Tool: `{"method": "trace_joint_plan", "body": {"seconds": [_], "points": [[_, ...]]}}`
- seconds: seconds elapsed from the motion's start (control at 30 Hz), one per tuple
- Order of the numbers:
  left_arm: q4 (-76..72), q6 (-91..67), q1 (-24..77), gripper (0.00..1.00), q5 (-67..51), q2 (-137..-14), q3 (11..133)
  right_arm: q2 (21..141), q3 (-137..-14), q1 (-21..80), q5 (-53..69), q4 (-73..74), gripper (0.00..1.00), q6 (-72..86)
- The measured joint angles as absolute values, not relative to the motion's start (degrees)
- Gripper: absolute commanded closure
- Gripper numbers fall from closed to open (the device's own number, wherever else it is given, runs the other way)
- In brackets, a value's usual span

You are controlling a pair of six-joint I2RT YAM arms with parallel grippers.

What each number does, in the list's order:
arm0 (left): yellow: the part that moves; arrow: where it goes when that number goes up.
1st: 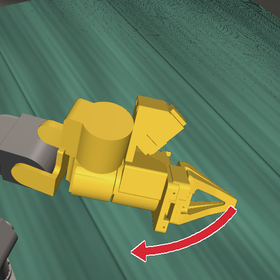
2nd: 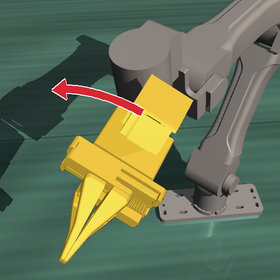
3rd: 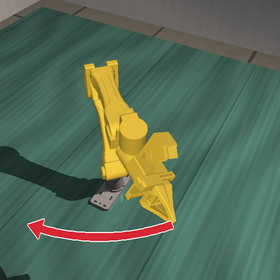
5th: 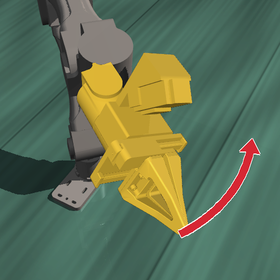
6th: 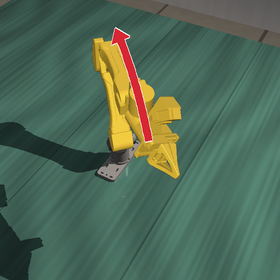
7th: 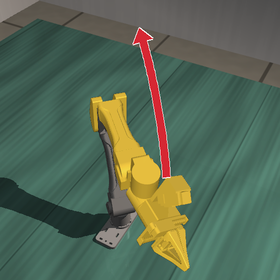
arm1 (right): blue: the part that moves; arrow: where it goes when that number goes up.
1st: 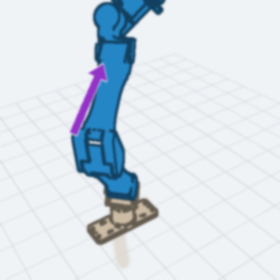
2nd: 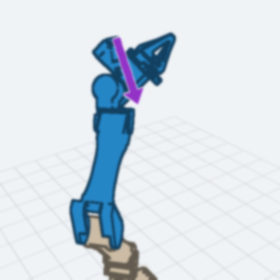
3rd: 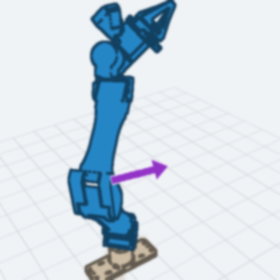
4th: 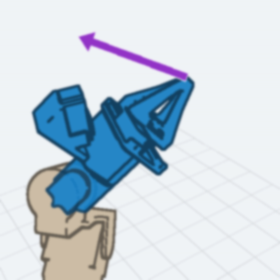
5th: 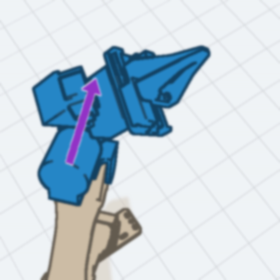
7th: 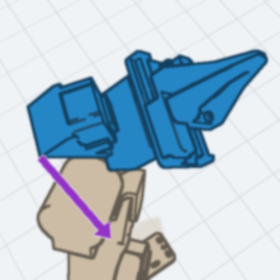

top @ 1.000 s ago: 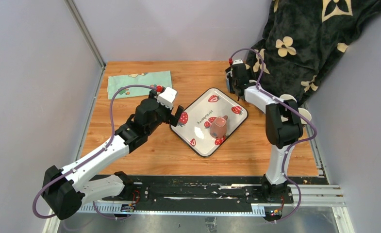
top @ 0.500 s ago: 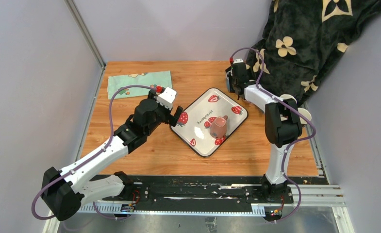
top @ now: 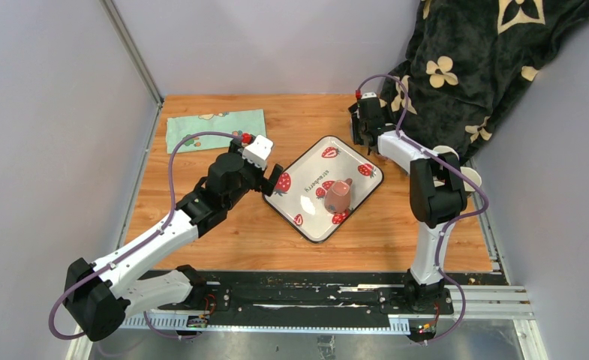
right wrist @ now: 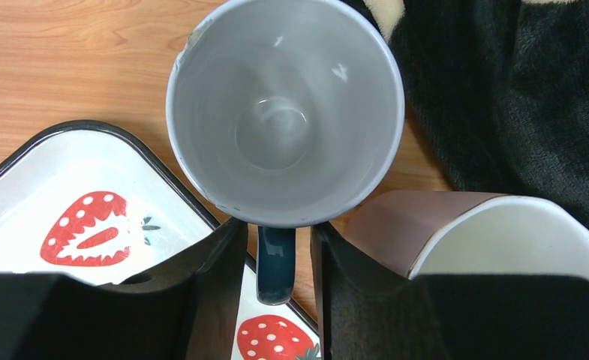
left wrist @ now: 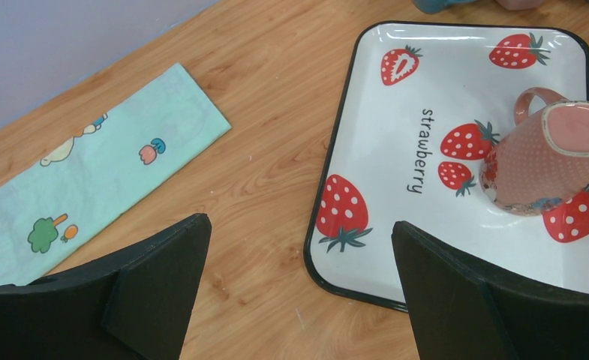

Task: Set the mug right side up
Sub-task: Place the cup at the corner of the board, then move the cup to the tray.

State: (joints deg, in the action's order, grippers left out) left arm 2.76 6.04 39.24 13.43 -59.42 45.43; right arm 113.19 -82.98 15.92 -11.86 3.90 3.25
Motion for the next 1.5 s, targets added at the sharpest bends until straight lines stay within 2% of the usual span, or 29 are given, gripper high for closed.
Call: {"method": "trace_joint_plan", "body": {"seconds": [0.3,0.77,1.2,1.5], "points": [[2.8,6.0,39.2,0.0,13.2,-59.4,45.4,109.8,-83.0,15.9,-12.0,5.5,0.53,3.9],[3.9,0.9,39.2,0.0,12.6,-61.4,46.5,90.3,-75.9,15.9,-11.4,10.5,0.53,10.8],[12.6,-4.8,39.2,0.0,6.4,-67.2,57.9,69.1,-59.0,15.8,-8.9,19.0,0.5,18.6],[20.3,-10.5,39.2,0.0,1.4,-81.1,73.9,63.9,-49.3,15.7,-3.3,21.5,0.51,23.6]]}}
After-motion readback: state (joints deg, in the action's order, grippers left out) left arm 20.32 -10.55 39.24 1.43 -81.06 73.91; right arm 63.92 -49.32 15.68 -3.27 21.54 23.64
